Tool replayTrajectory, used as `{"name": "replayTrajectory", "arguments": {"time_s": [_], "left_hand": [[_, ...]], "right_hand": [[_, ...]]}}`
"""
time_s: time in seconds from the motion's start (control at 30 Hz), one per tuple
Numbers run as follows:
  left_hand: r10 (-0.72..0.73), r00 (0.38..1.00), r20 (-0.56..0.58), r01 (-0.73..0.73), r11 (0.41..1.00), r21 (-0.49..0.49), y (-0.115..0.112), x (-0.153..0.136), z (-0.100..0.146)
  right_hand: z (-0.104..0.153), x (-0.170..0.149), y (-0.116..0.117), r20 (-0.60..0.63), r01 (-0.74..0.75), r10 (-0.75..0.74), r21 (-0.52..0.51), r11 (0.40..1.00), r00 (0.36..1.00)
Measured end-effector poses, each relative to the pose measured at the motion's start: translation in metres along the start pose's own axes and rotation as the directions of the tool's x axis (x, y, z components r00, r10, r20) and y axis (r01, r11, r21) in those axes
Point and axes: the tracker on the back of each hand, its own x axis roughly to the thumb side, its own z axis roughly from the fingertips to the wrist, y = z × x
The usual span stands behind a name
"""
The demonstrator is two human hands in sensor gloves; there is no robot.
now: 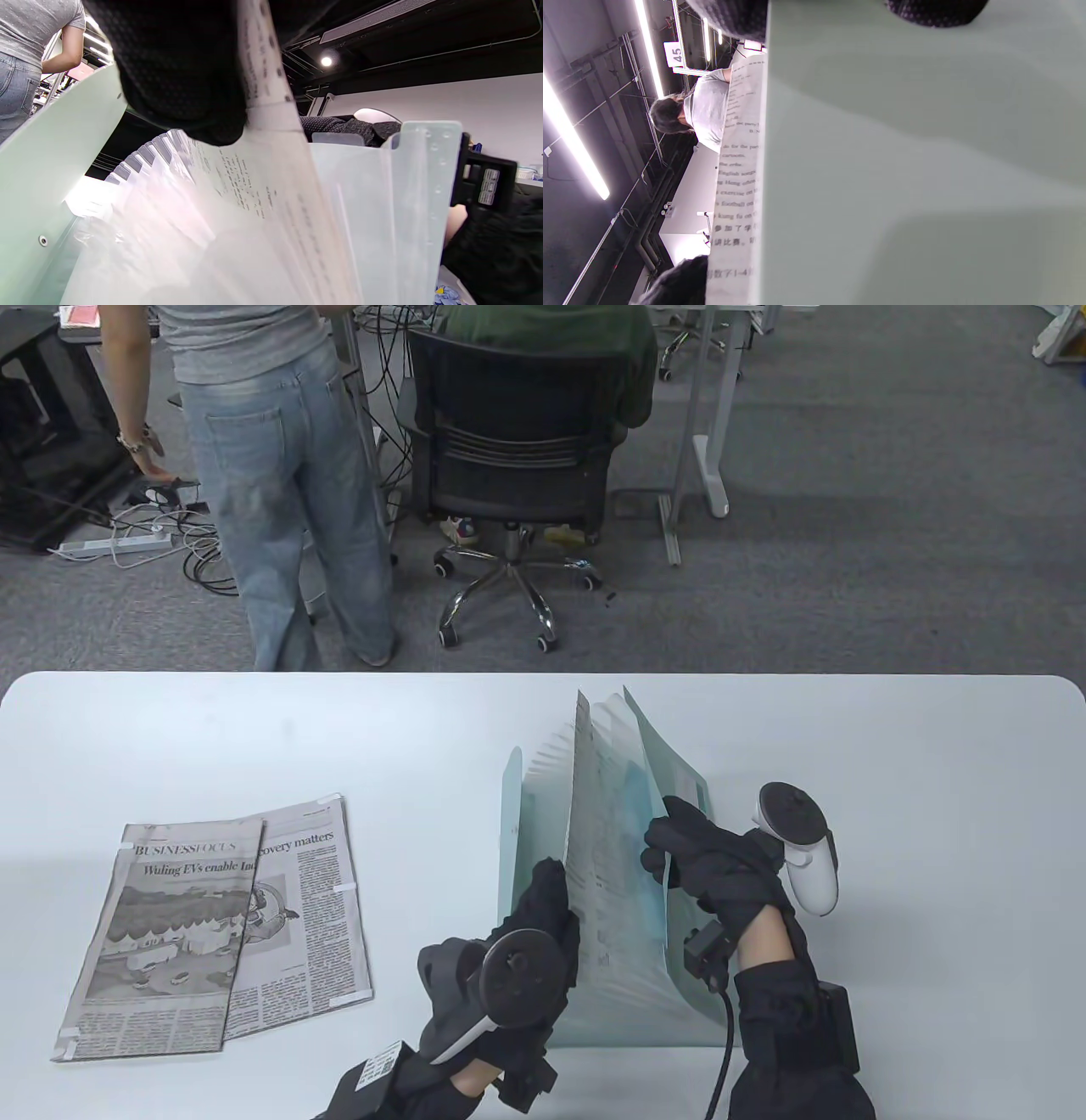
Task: Sort materials into accordion folder compartments
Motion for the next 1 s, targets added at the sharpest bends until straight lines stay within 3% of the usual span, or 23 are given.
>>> {"name": "replayTrajectory", "arguments": {"time_s": [0.57,0.87,1.0], "left_hand": [[0.056,0.998,-0.007,-0.056,0.996,-0.072,-0.008,0.0,-0.003],[0.327,0.943,-0.06,-0.332,0.939,-0.086,-0.005,-0.016,-0.006],[0.322,0.944,-0.069,-0.328,0.937,-0.117,-0.01,-0.015,-0.008]], "right_hand": [[0.0,0.0,0.001,0.0,-0.009,0.009,0.002,1.0,1.0],[0.0,0.0,0.0,0.002,-0.003,0.003,-0.001,1.0,1.0],[0.0,0.0,0.001,0.0,-0.004,0.004,0.001,1.0,1.0]]}}
